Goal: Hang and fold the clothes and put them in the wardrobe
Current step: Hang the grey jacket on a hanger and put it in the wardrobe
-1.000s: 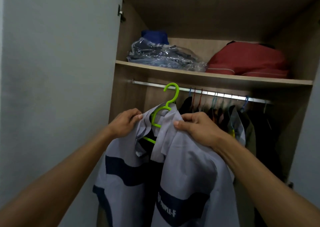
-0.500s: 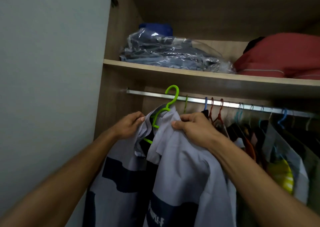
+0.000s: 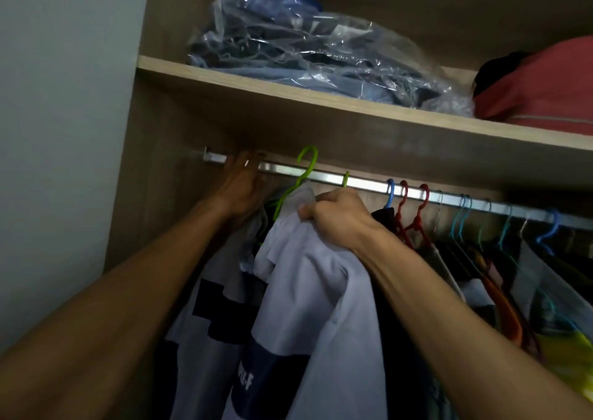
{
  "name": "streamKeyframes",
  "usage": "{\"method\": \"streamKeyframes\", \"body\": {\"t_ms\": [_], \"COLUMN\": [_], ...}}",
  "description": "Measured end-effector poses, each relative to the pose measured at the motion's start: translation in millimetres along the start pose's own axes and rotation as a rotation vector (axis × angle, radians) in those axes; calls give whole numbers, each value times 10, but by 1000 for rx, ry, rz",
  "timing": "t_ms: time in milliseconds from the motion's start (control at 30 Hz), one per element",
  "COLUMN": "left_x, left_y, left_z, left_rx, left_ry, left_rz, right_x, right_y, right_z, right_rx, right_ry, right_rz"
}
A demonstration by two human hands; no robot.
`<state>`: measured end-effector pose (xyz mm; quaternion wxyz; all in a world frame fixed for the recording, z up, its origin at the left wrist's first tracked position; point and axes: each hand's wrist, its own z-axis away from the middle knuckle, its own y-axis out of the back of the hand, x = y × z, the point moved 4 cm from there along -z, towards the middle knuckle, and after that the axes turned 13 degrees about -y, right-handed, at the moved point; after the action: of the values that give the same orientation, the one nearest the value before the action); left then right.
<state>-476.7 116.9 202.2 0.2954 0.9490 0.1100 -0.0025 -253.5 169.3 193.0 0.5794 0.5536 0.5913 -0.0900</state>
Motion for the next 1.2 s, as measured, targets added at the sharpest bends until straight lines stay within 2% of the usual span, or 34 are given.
{"method": "streamKeyframes", "body": {"t_ms": [100, 300, 433, 600, 833, 1000, 1200], "left_x": [-129, -239, -360, -356, -354, -363, -343], "left_y": [-122, -286, -439, -458, -443, -439, -426], "left_z": [-222, -445, -451, -447, -416, -430, -413], "left_rx": [-92, -278, -234, -179, -195, -206, -213], "left_ry": [2, 32, 87, 73, 74, 75, 85], "left_rz": [-129, -195, -129, -136, -155, -143, -141], "right_x": [-55, -142, -90, 21, 173, 148, 209], "right_y": [-123, -242, -279, -386, -650, -698, -701], "right_z": [-233, -603, -793, -855, -770, -719, -673], "right_rx": [47, 150, 216, 209, 155, 52, -11], "right_ry": [-10, -58, -106, -122, -177, -193, -210], "right_rz": [38, 4, -23, -2, -69, -138, -127]}}
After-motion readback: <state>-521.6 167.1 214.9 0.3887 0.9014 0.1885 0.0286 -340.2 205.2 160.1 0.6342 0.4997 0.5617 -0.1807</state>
